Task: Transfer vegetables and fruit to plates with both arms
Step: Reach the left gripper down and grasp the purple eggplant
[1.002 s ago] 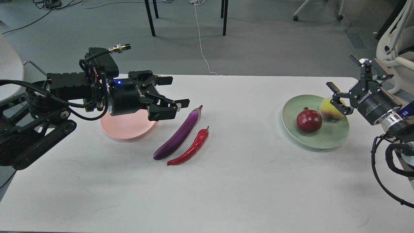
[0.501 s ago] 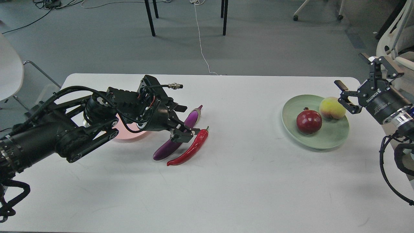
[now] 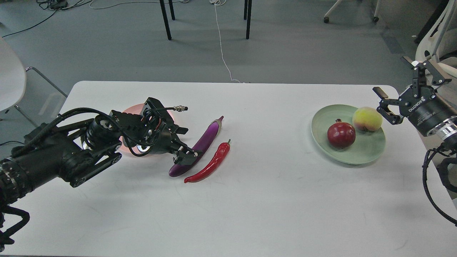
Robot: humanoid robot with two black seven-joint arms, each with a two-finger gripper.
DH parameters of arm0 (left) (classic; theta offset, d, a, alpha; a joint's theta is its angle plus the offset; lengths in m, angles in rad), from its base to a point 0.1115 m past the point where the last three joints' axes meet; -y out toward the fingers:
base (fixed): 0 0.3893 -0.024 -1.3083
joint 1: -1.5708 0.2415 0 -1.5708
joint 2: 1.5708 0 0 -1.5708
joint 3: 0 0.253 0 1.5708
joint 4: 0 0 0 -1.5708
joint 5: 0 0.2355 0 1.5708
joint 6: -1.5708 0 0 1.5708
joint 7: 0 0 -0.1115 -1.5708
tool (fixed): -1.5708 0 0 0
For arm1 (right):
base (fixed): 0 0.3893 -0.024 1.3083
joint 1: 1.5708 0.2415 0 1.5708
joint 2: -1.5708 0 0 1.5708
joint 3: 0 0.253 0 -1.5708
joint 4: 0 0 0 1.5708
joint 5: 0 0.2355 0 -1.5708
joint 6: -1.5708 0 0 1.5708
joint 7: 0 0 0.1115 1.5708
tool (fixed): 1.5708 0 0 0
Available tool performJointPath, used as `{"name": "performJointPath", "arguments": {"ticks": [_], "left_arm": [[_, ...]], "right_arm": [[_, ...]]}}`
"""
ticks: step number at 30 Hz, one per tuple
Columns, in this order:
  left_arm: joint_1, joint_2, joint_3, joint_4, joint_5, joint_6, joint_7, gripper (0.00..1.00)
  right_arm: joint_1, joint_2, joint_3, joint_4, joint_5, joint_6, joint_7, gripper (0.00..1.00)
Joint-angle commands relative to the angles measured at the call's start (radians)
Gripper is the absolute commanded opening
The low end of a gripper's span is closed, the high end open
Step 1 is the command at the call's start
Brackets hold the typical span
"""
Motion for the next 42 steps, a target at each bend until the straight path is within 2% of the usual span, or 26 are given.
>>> {"name": "performJointPath", "arguments": {"ticks": [1, 8, 20, 28, 38, 40, 42], "left_arm": [[0.000, -0.007, 0.017, 0.025, 0.000, 0.016, 0.000, 0.89], [0.003, -0.012, 0.019, 0.023, 0.000, 0.016, -0.003, 0.80], [0.009, -0.035, 0.021, 0.019, 0.000, 0.015, -0.003, 0.80], [0.016, -0.031, 0.021, 0.028, 0.000, 0.015, 0.000, 0.65], [0.023, -0.032, 0.022, 0.045, 0.000, 0.015, 0.001, 0.65], [0.023, -0.034, 0.021, 0.046, 0.000, 0.015, 0.001, 0.60], [0.022, -0.034, 0.021, 0.048, 0.000, 0.015, 0.001, 0.48]], "right_arm": [[-0.002, 0.000, 0.000, 0.003, -0.001, 0.000, 0.000, 0.98], [-0.003, -0.002, 0.000, 0.003, -0.001, 0.000, 0.000, 0.98], [-0.003, -0.011, 0.000, 0.012, 0.000, 0.000, 0.000, 0.98], [-0.003, -0.017, 0.002, 0.012, 0.000, 0.000, 0.000, 0.98], [-0.003, -0.023, 0.009, 0.020, 0.000, 0.000, 0.000, 0.98], [-0.003, -0.025, 0.009, 0.021, 0.000, 0.000, 0.000, 0.98], [-0.003, -0.025, 0.011, 0.025, 0.000, 0.000, 0.000, 0.98]]}}
